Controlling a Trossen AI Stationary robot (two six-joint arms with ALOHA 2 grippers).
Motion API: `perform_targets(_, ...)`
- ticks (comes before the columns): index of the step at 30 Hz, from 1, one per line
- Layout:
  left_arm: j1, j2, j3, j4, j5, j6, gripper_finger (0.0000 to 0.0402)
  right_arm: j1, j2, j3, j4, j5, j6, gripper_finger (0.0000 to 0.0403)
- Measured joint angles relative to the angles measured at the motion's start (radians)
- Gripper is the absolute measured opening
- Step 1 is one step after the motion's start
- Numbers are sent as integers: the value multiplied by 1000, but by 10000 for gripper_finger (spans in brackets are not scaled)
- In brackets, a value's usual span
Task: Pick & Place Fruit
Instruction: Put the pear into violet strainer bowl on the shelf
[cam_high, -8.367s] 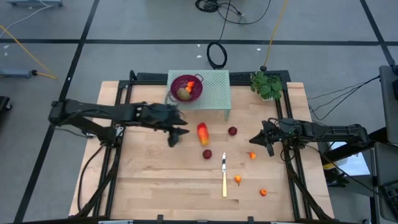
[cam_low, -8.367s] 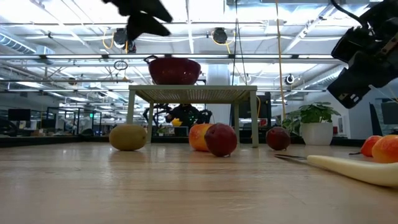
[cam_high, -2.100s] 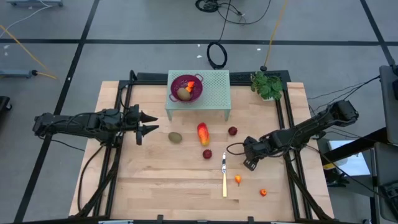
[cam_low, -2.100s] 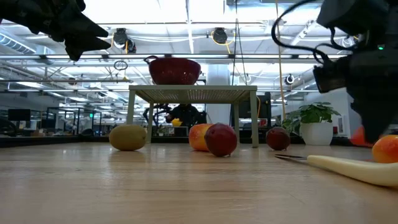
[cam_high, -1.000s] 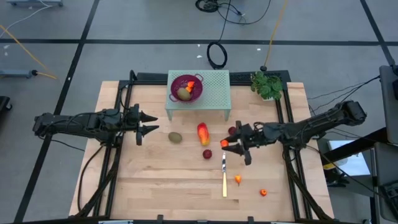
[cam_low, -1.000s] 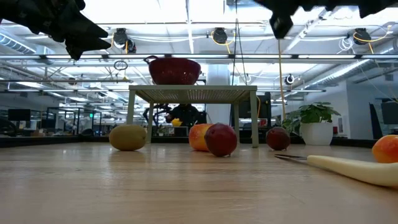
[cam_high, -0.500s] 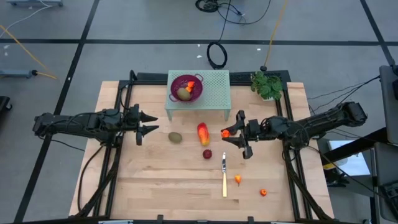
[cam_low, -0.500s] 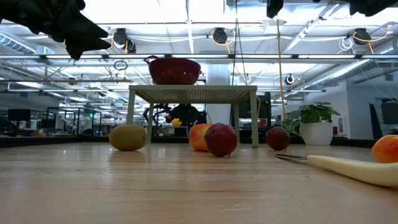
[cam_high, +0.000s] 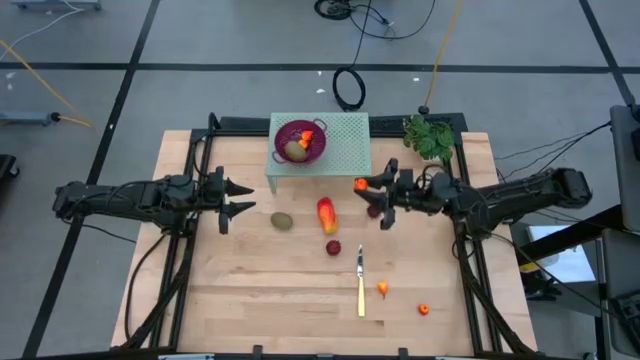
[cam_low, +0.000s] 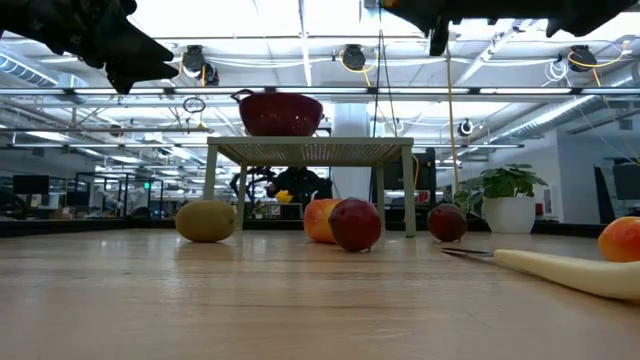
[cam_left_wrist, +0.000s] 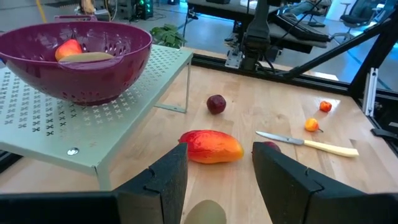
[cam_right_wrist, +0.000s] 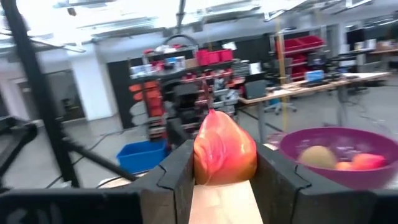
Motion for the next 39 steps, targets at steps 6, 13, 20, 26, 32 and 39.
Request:
perform_targets(6,0,0,0,0,0,0,182,-108,13,68,-79,-36,7,125)
perform_targets(13,4,0,0,2,-2,-12,182,-250,94,251,-314,-176,-28,125)
perform_targets(20,42,0,0,3,-2,-15,182,-343,219,433,-500,-297,-134,125)
perform_targets(26,73,-34,0,3,6,-19,182,-389,349,556,-596,-373,-212,125)
perform_targets(32,81,-113,0,2,26,-15,182,-412,456,667,-629,-400,-272,125)
perform_targets(39,81,-185,0,-9,25,-14,182,-414,552,778,-721,-401,-362,126)
